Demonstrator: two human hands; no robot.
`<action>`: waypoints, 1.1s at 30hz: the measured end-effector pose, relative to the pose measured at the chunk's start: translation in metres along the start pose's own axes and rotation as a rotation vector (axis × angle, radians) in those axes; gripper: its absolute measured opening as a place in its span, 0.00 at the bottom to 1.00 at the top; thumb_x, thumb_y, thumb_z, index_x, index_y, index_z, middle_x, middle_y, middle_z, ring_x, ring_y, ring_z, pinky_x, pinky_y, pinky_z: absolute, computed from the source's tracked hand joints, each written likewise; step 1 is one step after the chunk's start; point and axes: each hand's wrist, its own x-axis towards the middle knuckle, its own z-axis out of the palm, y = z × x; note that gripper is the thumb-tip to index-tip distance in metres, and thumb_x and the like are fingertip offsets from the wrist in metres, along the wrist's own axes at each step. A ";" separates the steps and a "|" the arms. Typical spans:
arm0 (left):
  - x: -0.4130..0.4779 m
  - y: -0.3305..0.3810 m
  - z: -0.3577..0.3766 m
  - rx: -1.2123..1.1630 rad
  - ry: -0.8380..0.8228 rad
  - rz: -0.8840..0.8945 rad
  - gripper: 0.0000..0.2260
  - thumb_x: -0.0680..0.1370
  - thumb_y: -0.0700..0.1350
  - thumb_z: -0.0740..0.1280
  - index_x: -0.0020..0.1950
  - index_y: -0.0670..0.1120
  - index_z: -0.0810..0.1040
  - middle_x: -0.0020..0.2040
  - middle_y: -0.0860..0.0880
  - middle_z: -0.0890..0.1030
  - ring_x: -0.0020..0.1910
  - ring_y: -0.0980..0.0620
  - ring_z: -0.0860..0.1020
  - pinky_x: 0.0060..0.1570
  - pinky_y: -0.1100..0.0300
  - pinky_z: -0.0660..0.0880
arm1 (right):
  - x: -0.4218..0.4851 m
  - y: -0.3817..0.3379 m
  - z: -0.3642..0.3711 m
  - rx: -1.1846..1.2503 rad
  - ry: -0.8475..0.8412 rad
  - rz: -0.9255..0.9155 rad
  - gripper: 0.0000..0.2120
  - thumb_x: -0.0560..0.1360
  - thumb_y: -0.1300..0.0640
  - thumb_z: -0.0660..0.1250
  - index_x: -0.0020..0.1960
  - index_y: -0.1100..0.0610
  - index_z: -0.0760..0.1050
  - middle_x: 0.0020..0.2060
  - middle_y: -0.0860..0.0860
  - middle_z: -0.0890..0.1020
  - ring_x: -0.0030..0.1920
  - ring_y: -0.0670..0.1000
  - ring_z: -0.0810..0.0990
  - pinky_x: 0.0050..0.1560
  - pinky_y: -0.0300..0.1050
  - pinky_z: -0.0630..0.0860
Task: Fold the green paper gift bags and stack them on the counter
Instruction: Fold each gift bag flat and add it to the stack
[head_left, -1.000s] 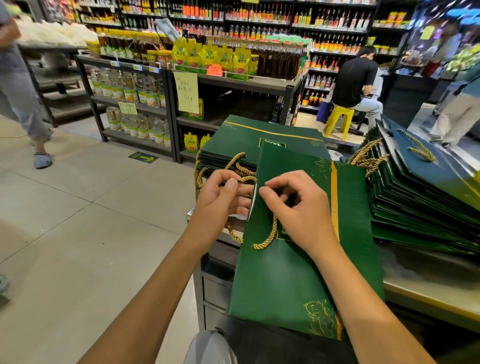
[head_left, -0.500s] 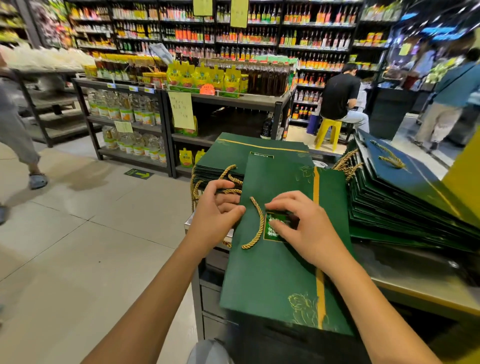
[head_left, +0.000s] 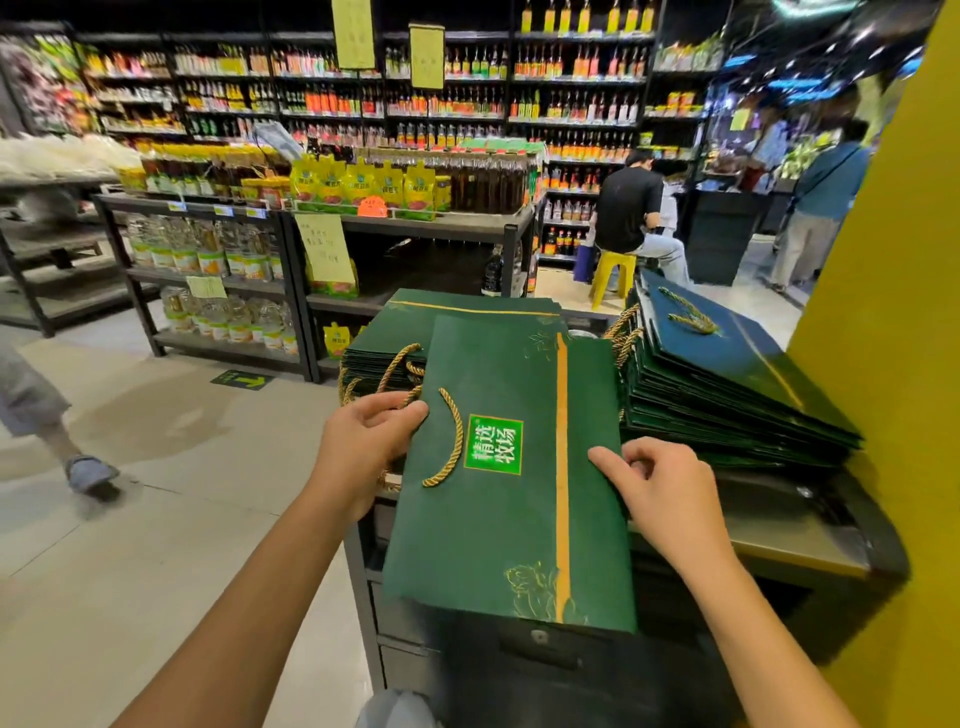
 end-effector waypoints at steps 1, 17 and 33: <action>-0.004 0.001 -0.001 -0.051 -0.009 -0.063 0.11 0.78 0.42 0.73 0.59 0.41 0.81 0.32 0.51 0.84 0.29 0.58 0.80 0.29 0.65 0.75 | 0.000 -0.002 -0.001 0.040 0.005 -0.020 0.22 0.76 0.43 0.71 0.33 0.59 0.74 0.24 0.50 0.72 0.28 0.51 0.70 0.35 0.46 0.70; -0.024 0.081 -0.012 -0.015 -0.035 0.407 0.06 0.82 0.45 0.67 0.51 0.44 0.81 0.32 0.47 0.80 0.28 0.53 0.76 0.26 0.64 0.70 | 0.018 -0.071 -0.059 0.849 0.052 -0.035 0.17 0.82 0.49 0.65 0.42 0.60 0.80 0.31 0.55 0.83 0.29 0.49 0.73 0.28 0.39 0.69; -0.018 0.068 -0.016 -0.212 -0.067 0.249 0.07 0.81 0.38 0.66 0.58 0.43 0.80 0.49 0.48 0.86 0.35 0.57 0.81 0.34 0.65 0.78 | 0.039 -0.057 -0.054 0.975 -0.206 0.164 0.07 0.79 0.61 0.69 0.56 0.56 0.82 0.45 0.52 0.87 0.42 0.52 0.83 0.38 0.46 0.77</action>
